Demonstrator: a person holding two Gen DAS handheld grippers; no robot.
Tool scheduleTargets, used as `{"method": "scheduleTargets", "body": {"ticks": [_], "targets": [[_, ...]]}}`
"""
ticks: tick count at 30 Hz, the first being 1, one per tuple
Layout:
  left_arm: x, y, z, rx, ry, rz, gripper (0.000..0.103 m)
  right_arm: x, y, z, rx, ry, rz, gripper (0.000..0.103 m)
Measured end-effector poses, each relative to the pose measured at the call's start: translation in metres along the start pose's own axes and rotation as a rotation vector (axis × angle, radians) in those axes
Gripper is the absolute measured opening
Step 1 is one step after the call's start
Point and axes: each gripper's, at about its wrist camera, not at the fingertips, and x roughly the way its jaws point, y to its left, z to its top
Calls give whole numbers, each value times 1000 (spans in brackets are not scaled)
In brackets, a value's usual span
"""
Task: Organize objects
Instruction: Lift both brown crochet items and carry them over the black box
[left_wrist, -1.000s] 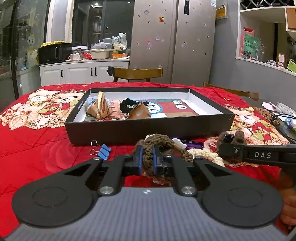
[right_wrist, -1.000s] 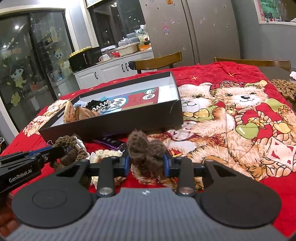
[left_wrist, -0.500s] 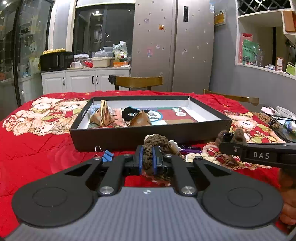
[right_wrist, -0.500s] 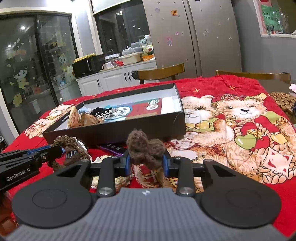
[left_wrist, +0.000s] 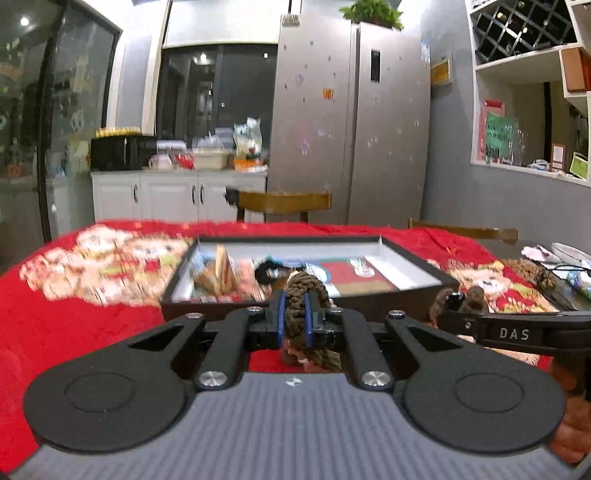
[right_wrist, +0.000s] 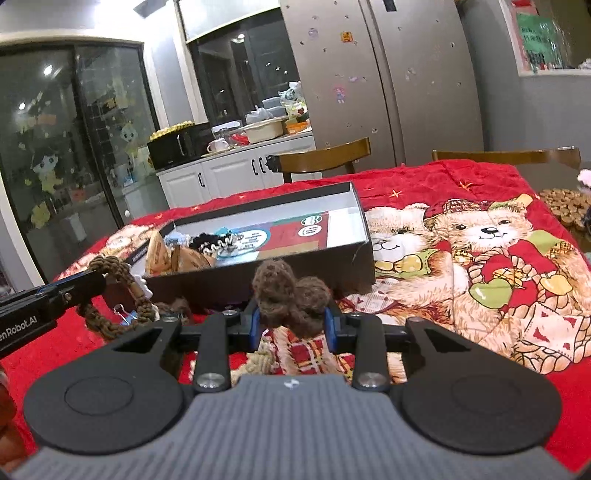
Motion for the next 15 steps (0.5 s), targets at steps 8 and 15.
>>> {"method": "scheduleTargets", "body": {"ticks": [8, 15], "targets": [[-14, 0, 31, -25, -76, -12, 13, -13, 13, 16, -30, -38, -2, 36], [-20, -6, 69, -37, -138, -29, 13, -10, 23, 44, -2, -38, 26, 36]]}}
